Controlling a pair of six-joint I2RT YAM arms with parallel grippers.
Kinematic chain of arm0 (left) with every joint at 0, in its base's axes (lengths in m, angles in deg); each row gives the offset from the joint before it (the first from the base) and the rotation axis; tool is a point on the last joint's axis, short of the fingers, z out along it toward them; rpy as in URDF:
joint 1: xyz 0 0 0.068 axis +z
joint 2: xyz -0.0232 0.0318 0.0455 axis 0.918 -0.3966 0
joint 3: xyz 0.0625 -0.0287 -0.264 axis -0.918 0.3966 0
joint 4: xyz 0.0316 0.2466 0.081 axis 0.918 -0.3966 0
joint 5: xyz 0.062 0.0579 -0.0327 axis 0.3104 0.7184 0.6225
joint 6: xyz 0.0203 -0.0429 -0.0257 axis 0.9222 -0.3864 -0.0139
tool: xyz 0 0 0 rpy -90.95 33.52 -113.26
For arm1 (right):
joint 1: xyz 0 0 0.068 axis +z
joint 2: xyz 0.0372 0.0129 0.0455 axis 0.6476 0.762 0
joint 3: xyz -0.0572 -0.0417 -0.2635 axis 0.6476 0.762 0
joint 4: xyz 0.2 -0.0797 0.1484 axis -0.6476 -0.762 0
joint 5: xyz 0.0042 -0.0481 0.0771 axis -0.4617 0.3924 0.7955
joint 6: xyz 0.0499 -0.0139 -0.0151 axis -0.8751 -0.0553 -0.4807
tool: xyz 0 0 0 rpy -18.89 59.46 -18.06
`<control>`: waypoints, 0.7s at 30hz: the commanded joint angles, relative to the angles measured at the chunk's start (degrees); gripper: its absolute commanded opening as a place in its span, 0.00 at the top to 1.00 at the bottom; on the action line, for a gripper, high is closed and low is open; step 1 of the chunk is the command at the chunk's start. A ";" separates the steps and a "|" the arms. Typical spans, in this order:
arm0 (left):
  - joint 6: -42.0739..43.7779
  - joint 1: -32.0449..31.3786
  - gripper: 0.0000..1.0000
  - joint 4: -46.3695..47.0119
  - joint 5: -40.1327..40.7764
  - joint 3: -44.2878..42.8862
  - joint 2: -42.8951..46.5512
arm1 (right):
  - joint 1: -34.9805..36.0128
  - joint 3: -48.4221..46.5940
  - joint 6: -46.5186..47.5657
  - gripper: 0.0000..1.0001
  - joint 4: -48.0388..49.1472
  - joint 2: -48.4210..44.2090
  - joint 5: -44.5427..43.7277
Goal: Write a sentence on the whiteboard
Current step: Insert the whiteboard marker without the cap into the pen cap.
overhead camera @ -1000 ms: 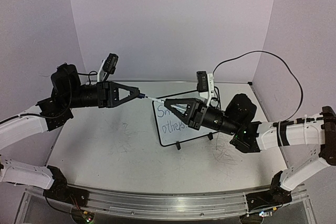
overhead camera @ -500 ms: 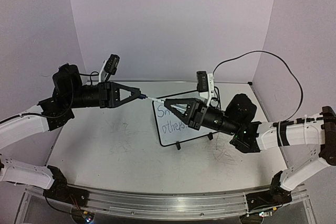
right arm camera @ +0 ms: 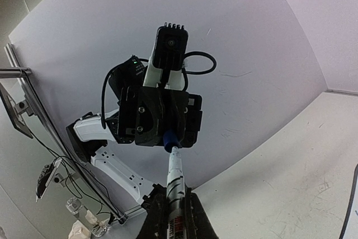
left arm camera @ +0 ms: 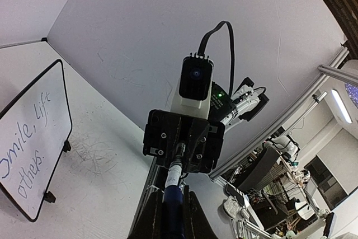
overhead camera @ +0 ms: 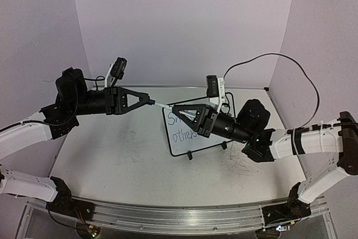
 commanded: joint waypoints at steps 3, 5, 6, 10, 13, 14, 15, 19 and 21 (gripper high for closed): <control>-0.16 -0.56 1.00 2.13 -1.30 -0.71 -0.38 | 0.39 -5.16 -0.71 1.00 3.49 2.44 1.29; -0.08 -0.65 1.00 2.14 -1.55 -0.81 -0.92 | 0.40 -6.45 -0.94 1.00 3.49 3.54 1.87; -0.03 -0.73 1.00 2.15 -1.71 -0.94 -1.28 | 0.45 -7.12 -1.10 1.00 3.53 4.43 2.17; 0.79 -1.87 1.00 2.12 -1.67 -2.00 -2.75 | 1.29 -11.70 -2.56 1.00 4.27 9.66 4.20; 1.49 -4.13 1.00 2.09 0.31 -2.47 -4.52 | 2.45 -16.89 -3.69 1.00 4.81 14.12 5.95; 2.03 -5.59 1.00 2.05 1.24 -2.60 -5.19 | 2.71 -18.38 -3.78 1.00 4.77 15.47 6.48; 2.44 -6.41 1.00 2.04 1.68 -2.81 -6.07 | 2.88 -19.76 -3.89 1.00 4.50 16.30 6.97; 2.86 -8.21 1.00 2.05 1.48 -3.02 -8.15 | 3.01 -22.56 -2.53 1.00 1.20 17.66 9.18; 3.28 -8.27 1.00 2.04 0.98 -2.87 -7.76 | 2.94 -21.82 0.94 1.00 -2.58 16.14 9.54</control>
